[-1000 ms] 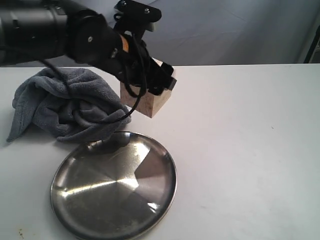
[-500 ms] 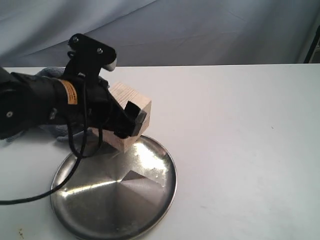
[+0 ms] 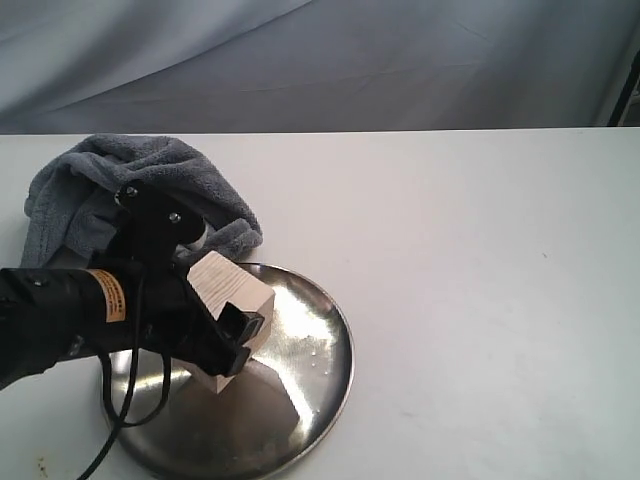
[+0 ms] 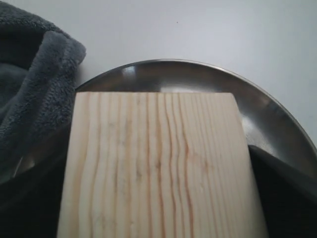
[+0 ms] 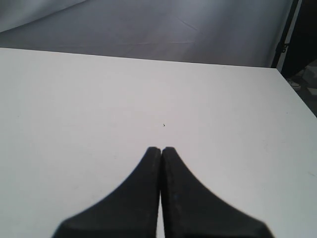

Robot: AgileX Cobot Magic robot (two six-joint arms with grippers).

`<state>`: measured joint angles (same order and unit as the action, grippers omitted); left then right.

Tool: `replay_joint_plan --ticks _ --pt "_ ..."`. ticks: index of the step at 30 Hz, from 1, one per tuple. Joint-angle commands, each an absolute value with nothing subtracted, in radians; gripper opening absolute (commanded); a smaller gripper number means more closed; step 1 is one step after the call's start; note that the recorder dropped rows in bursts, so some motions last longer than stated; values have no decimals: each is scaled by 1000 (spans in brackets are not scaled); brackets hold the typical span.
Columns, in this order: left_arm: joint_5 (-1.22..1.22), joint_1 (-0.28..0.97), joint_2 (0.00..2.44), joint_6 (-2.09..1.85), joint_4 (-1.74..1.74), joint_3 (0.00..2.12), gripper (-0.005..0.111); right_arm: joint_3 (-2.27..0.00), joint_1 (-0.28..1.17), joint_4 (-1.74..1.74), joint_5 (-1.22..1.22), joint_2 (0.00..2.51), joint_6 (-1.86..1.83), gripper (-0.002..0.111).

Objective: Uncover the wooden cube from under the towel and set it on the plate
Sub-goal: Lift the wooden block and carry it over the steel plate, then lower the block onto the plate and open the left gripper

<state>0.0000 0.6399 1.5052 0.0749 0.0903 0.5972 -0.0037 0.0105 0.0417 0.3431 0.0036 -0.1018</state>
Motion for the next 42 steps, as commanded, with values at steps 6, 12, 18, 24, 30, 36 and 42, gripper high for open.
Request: replay_joint_plan --ticks 6,12,18,24,30,36,42 --pt "-188 639 1491 123 84 535 0 0 12 45 342 0 -100 0" --pt "-281 639 1491 162 84 505 0 0 12 45 342 0 -100 0" --pt "-288 639 1491 163 84 505 0 0 12 45 342 0 -100 0" --pt "-316 639 1535 205 86 489 0 0 12 45 342 0 -100 0" --pt "-394 639 1611 204 88 489 0 0 12 45 342 0 -100 0" --pt "-407 639 1634 197 88 489 0 0 12 45 342 0 -100 0" --pt "-407 639 1634 197 88 489 0 0 12 45 342 0 -100 0"
